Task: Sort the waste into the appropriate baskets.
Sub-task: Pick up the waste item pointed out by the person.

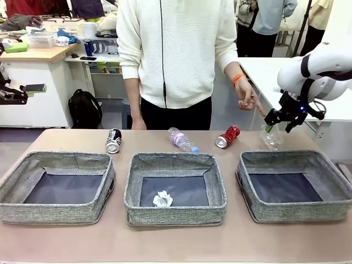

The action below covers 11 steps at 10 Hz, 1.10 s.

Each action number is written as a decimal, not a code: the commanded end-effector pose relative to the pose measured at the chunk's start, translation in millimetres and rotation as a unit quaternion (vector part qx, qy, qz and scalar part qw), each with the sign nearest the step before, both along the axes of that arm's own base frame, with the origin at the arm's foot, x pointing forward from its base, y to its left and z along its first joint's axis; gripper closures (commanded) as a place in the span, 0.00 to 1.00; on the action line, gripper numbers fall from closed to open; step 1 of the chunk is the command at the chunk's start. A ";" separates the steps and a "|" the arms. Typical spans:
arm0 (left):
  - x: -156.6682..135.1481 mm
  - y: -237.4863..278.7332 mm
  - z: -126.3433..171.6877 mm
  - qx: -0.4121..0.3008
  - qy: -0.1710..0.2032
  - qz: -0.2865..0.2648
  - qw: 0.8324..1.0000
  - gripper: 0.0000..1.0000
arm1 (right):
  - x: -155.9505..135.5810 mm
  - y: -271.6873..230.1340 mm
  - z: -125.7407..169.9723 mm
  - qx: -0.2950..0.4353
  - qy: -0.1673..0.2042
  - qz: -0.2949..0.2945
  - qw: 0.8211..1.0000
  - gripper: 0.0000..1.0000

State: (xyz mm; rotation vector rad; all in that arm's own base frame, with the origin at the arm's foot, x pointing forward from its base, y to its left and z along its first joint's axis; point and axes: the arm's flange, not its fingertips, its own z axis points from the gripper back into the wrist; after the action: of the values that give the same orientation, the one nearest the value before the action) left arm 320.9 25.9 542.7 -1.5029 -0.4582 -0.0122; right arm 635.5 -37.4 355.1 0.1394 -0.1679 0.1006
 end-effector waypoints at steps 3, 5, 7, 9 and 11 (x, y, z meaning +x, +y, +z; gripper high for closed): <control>-2.3 -0.1 1.4 0.003 -0.001 -0.005 1.000 0.00 | 14.6 4.9 -10.8 -0.008 0.026 -0.022 0.999 0.00; -2.3 -0.1 1.4 0.003 -0.001 -0.005 1.000 0.00 | 14.9 5.4 -13.5 -0.006 0.030 -0.023 0.999 0.00; -2.3 -0.1 1.4 0.003 -0.001 -0.005 1.000 0.00 | 15.0 8.2 -17.0 -0.004 0.034 -0.020 0.999 0.00; -2.3 -0.1 1.4 0.003 -0.001 -0.005 1.000 0.00 | 17.2 11.5 -22.1 -0.014 0.028 -0.033 0.999 0.20; -2.3 -0.1 1.4 0.003 -0.001 -0.005 1.000 0.00 | 17.9 10.9 -23.3 -0.024 0.027 -0.039 0.999 0.40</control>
State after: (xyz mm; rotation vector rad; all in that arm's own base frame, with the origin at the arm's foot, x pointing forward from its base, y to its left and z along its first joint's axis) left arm 320.8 25.9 542.7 -1.5029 -0.4581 -0.0122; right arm 645.4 -29.5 330.2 0.1347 -0.1152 0.0545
